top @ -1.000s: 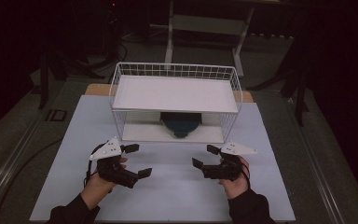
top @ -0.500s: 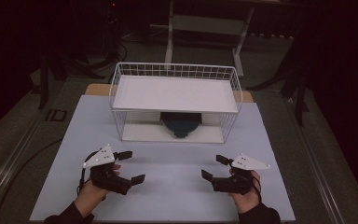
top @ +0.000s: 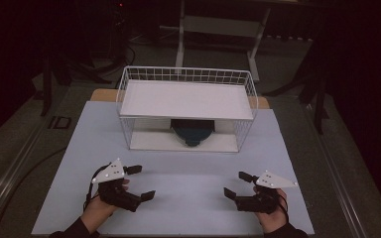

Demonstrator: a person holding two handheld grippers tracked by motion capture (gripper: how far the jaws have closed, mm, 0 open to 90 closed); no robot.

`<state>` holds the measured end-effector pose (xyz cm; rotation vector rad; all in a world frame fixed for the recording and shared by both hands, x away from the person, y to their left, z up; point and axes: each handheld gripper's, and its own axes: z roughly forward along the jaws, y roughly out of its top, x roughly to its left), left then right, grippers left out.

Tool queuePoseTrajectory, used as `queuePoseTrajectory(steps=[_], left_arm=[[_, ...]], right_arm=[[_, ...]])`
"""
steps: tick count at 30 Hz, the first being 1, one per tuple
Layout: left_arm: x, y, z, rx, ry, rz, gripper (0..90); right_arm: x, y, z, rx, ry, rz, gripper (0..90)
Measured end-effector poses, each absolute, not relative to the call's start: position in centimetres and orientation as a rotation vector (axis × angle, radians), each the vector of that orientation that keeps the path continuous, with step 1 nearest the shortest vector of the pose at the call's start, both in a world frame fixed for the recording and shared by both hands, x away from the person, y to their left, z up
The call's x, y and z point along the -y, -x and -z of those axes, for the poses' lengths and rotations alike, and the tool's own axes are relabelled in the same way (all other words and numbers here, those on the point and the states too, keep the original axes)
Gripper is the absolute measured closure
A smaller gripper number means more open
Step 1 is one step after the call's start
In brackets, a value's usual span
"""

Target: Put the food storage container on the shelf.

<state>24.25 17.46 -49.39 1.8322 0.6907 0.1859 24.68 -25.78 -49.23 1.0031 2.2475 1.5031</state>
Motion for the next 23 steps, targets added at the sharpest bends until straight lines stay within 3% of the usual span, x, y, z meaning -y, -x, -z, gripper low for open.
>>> queuePoseTrajectory(steps=[23], left_arm=[[-18.06, -24.46, 49.48, -0.706, -1.793, -0.236, 0.5]], right_arm=[[26.1, -25.53, 50.24, -2.267, -1.08, -1.453, 15.4]])
